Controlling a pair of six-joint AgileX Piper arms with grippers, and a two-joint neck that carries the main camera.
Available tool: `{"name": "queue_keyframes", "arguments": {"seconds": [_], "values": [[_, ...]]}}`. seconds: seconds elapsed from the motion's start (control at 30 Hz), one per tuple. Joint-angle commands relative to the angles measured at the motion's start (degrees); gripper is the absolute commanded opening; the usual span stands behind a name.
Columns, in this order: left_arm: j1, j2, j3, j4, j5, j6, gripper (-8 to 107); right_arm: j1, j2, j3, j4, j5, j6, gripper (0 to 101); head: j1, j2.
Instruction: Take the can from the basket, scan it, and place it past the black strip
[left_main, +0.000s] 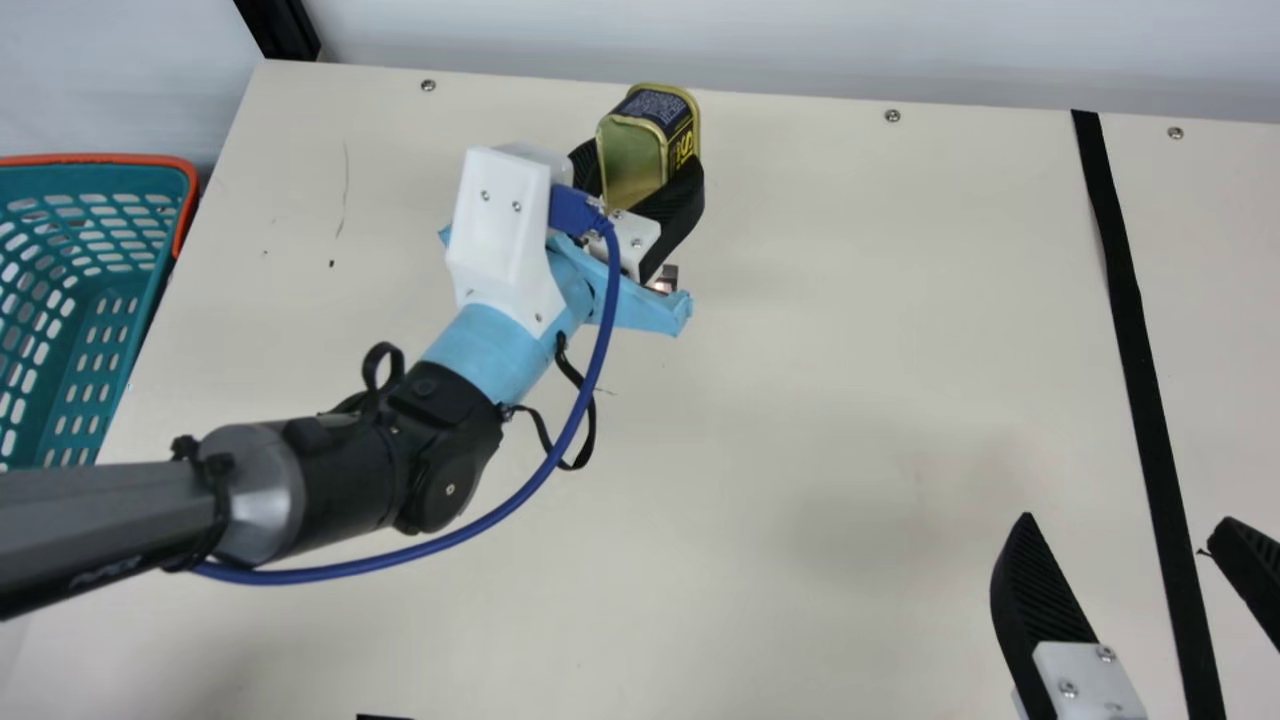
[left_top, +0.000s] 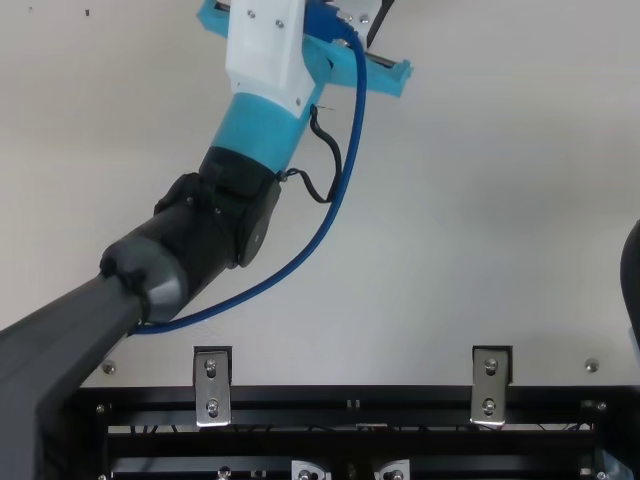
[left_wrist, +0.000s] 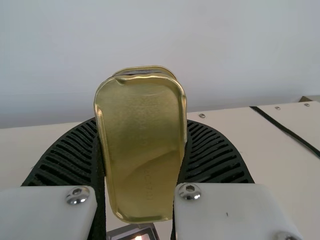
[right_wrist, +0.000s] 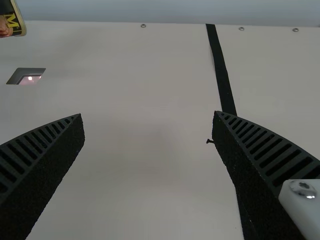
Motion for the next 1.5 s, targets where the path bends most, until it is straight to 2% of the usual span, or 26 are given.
{"name": "queue_keyframes", "arguments": {"seconds": [0.0,0.27,0.73,0.77,0.97,1.17,1.47], "values": [[0.1,-0.2,0.0,0.3,0.0,0.0,10,0.0,0.0,0.0,0.0,0.0,0.0,101,-0.2,-0.2],[-0.2,-6.3,2.6,3.8,2.6,-1.2,10,0.0,0.0,0.0,0.0,0.0,0.0,101,-0.2,-0.2],[-2.8,-20.3,10.9,16.3,12.5,-5.8,10,0.0,0.0,0.0,0.0,0.0,0.0,101,-0.2,-0.2],[-2.6,-18.8,10.2,14.6,11.4,-5.4,10,0.0,0.0,0.0,0.0,0.0,0.0,101,-0.2,-0.2],[-2.8,-20.2,10.9,16.4,12.6,-5.7,10,0.1,0.4,-0.4,0.1,-0.3,0.1,101,-0.2,-0.2],[-2.8,-20.2,10.9,16.4,12.7,-5.7,10,1.8,5.0,-4.8,2.1,-4.5,-0.4,101,-0.2,-0.2],[-2.8,-20.2,10.9,16.4,12.7,-5.7,10,6.7,17.1,-14.9,6.3,-13.0,-3.0,101,-0.2,-0.2]]}}
